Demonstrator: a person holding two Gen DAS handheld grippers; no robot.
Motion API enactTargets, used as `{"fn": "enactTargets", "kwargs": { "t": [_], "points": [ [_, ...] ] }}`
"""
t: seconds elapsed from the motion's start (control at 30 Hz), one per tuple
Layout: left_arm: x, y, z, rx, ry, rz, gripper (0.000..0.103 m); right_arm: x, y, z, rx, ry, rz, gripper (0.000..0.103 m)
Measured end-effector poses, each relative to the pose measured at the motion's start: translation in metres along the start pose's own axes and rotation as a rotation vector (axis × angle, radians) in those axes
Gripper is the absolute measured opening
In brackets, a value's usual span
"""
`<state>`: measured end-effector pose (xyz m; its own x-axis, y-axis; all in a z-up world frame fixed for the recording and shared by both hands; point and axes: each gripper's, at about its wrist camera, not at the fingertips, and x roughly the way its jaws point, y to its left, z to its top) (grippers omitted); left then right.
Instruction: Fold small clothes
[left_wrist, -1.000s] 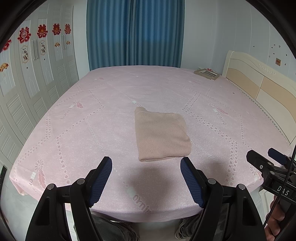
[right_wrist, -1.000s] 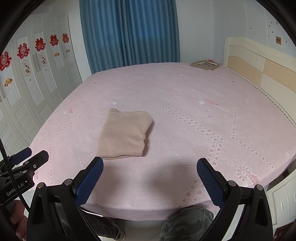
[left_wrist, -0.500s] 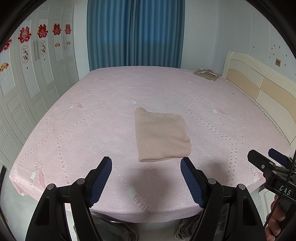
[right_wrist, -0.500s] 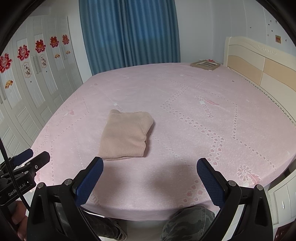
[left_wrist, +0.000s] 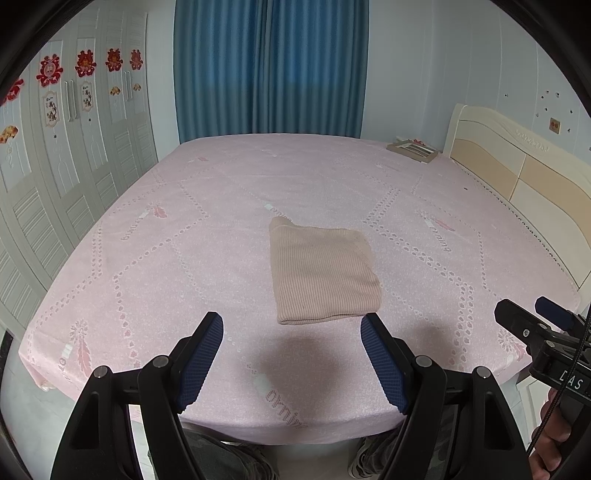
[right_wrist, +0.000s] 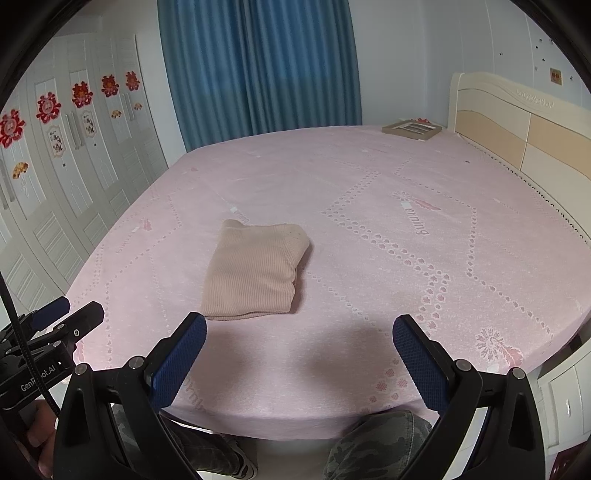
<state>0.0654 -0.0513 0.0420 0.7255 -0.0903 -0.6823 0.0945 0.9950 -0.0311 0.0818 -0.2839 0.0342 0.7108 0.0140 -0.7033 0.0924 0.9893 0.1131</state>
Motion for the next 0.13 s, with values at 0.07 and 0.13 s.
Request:
{"fn": "enactTargets", "kwargs": {
  "t": [0.07, 0.13],
  "points": [
    [0.0004, -0.0005, 0.0000, -0.002, 0.002, 0.003, 0.077, -0.0002, 0.0000, 0.0003, 0.000, 0.000, 0.000, 0.099],
    [0.0017, -0.0006, 0.0005, -0.002, 0.006, 0.008, 0.079, -0.0001, 0.0001, 0.0002, 0.001, 0.000, 0.002, 0.099]
  ]
}}
